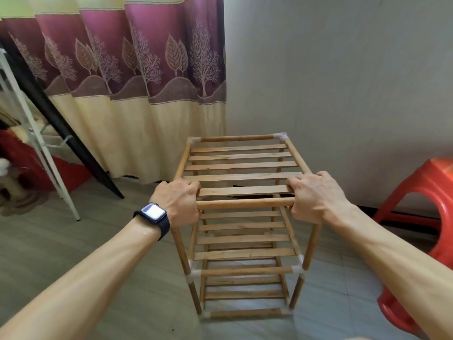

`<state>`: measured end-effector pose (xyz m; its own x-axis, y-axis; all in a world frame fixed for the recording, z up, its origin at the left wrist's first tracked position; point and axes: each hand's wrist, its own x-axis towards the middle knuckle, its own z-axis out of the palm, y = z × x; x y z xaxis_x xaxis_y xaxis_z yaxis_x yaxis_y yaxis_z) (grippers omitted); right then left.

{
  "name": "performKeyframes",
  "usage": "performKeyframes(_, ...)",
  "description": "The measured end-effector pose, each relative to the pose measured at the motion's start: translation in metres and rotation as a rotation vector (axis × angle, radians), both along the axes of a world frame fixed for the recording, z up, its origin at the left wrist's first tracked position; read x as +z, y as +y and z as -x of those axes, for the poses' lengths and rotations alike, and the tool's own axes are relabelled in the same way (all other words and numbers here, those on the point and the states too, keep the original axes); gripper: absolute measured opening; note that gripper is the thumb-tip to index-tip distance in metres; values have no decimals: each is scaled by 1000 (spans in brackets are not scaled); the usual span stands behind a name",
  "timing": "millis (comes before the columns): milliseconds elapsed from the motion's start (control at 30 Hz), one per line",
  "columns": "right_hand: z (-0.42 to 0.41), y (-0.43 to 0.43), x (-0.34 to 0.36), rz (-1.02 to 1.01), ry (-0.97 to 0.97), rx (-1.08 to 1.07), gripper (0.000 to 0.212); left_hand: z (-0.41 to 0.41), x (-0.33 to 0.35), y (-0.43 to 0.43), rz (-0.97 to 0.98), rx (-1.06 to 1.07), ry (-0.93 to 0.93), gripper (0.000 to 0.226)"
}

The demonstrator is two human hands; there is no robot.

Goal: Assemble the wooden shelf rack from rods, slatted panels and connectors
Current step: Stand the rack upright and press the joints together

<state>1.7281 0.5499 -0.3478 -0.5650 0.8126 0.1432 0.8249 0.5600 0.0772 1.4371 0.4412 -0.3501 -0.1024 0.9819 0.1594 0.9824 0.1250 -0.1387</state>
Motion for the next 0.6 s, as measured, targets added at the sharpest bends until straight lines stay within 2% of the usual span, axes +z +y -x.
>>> performKeyframes(233,2,1,0,6,6,-10,15,0,-4,1,-32,-14,-1,27)
performKeyframes(300,1,-3,0,13,20,-8,17,3,-4,-1,-25,-29,-6,37)
performKeyframes(333,-1,-5,0,25,25,-1,19,5,-4,-3,-21,-48,-12,49)
performKeyframes(400,-5,-7,4,101,30,19,37,9,0,-10,-15,-107,-63,82)
performKeyframes(467,-9,-12,12,250,42,42,73,9,6,-17,15,-130,-142,105)
performKeyframes(533,-9,-16,21,336,129,60,97,6,10,-14,56,-70,-307,111)
performKeyframes(600,-1,-14,27,291,201,49,96,1,13,-3,144,41,-399,102)
